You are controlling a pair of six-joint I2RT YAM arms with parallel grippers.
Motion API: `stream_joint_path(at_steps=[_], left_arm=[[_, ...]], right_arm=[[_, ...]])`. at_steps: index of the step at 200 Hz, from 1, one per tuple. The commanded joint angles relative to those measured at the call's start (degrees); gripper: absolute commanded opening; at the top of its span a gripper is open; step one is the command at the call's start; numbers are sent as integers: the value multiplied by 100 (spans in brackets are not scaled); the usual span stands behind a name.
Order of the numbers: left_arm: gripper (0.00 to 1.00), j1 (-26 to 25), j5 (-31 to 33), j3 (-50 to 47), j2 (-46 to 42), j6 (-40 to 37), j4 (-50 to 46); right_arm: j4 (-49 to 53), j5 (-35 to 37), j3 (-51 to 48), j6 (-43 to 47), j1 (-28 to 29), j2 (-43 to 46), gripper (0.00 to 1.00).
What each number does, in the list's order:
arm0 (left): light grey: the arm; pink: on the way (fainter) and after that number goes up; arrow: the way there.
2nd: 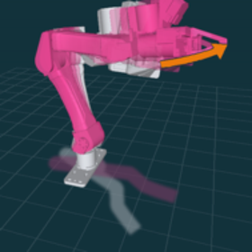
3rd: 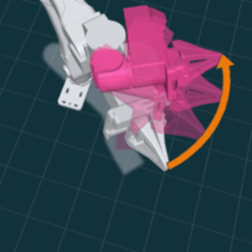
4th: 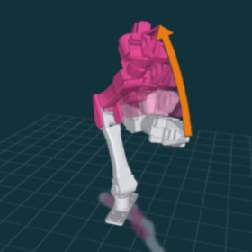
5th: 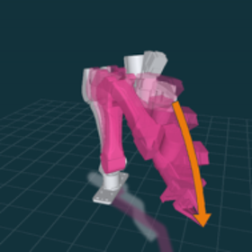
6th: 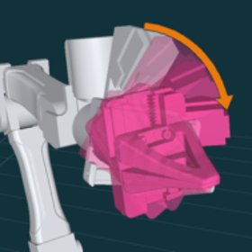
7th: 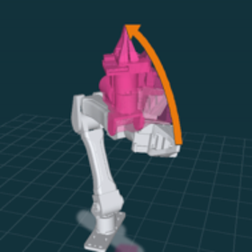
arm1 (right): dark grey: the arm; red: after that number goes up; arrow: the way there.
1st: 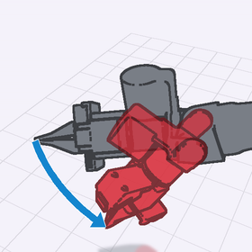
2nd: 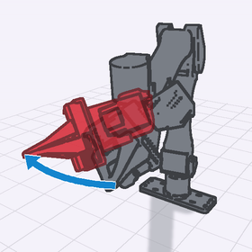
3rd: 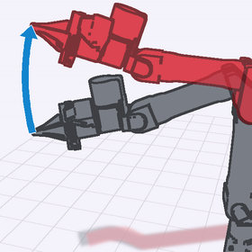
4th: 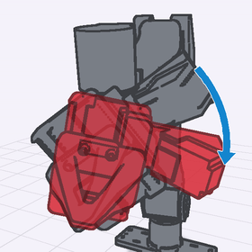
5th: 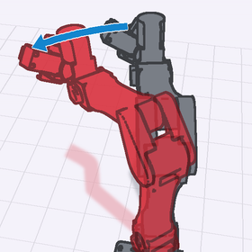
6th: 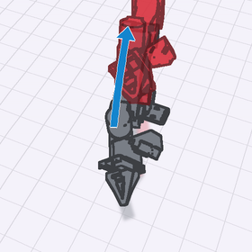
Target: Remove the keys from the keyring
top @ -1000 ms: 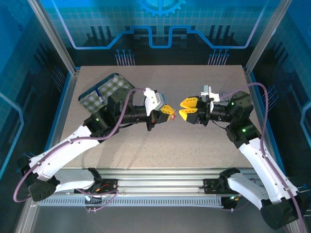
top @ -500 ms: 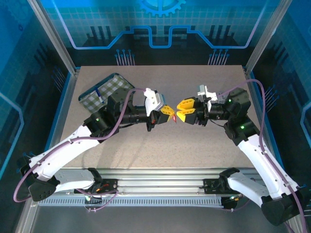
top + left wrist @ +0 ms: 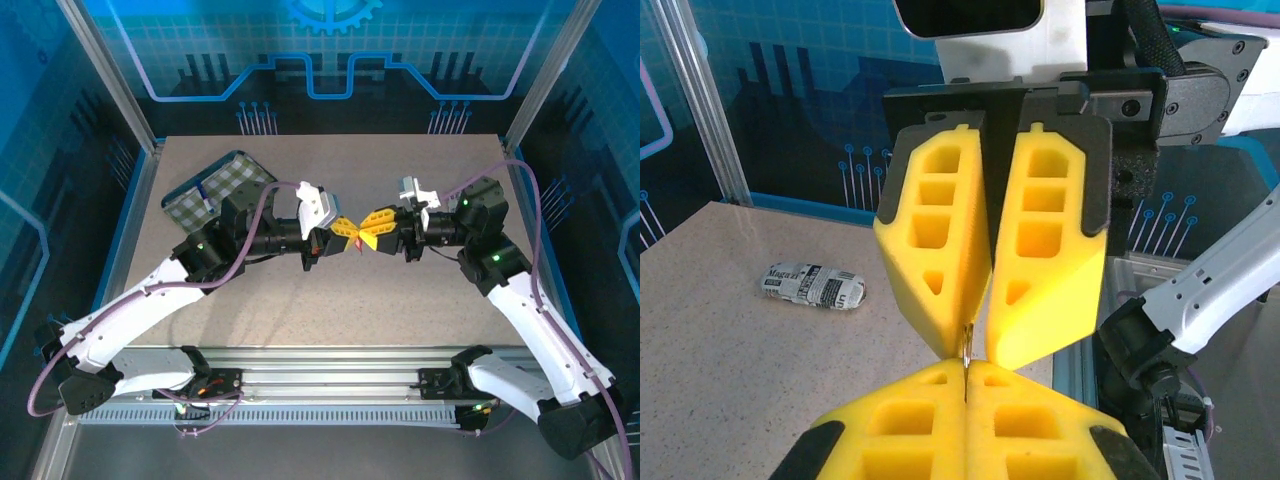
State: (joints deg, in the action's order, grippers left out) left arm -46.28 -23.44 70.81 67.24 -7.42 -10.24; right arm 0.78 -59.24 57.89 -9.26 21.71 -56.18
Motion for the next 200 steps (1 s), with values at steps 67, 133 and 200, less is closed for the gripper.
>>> stream_joint_path(at_steps=[67, 133, 200], left_arm=[[0, 143, -138, -61, -194, 213, 400], [0, 157, -193, -54, -170, 214, 417], [38, 710, -356, -756, -503, 1590, 1707]], right_arm=[[204, -163, 270, 132, 104, -18, 20], [60, -166, 327, 58, 112, -59, 0], [-395, 27, 596, -696, 113, -235, 0]])
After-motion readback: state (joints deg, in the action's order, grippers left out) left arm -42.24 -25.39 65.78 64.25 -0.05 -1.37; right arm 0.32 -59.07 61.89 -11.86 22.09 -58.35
